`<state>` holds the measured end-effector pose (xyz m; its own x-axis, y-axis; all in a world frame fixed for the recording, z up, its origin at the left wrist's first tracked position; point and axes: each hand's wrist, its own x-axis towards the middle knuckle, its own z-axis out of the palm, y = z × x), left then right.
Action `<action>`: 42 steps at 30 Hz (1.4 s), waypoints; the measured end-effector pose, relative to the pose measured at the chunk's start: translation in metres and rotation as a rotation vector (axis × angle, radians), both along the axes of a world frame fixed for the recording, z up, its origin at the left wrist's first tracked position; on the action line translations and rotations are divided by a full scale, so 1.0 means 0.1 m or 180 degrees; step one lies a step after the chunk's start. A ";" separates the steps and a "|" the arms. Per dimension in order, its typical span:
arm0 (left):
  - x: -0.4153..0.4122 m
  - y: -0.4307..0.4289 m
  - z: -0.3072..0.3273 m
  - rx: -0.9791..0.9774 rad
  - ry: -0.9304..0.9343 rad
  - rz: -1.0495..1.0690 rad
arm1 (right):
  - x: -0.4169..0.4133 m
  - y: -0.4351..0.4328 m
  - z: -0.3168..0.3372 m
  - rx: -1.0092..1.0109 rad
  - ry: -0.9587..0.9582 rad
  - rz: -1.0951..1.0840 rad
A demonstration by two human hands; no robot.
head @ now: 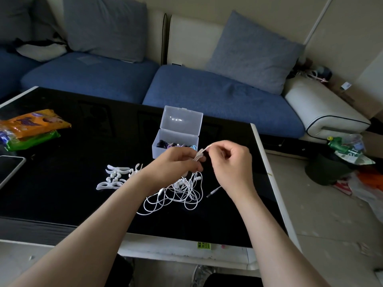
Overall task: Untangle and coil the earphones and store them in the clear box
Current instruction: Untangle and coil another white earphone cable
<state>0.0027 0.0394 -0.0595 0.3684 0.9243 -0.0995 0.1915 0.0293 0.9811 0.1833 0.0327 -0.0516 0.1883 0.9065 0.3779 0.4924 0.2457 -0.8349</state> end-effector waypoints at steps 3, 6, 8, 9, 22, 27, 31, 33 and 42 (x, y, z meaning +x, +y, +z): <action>-0.01 -0.01 0.01 -0.0104 -0.0274 -0.0096 | 0.11 0.07 -0.04 -0.0097 0.0199 -0.0662; -0.02 -0.01 0.04 -0.0236 -0.0691 -0.0165 | 0.21 0.13 -0.10 -0.0343 0.0433 -0.0868; 0.00 -0.03 0.07 -0.0343 -0.0821 -0.0298 | 0.21 0.13 -0.13 -0.0420 0.0283 -0.0823; 0.00 -0.04 0.09 -0.0414 -0.0811 -0.0368 | 0.18 0.12 -0.13 -0.0418 0.0156 -0.0783; 0.04 -0.06 0.16 -0.0974 -0.1276 -0.0573 | -0.01 0.12 -0.09 -0.0043 -0.0270 -0.0943; 0.01 -0.01 0.18 -0.0883 -0.1803 0.0051 | -0.06 0.08 -0.19 -0.1528 -0.0617 -0.0024; -0.01 0.03 0.18 -0.0788 -0.1641 0.0477 | -0.13 0.02 -0.19 -0.1794 -0.1302 0.0773; -0.01 0.05 0.13 -0.0560 -0.1131 0.0632 | -0.16 -0.02 -0.15 -0.1820 -0.1215 0.0909; -0.06 0.07 -0.04 0.0064 0.0576 0.0449 | -0.16 -0.06 0.04 -0.0886 -0.0039 0.0835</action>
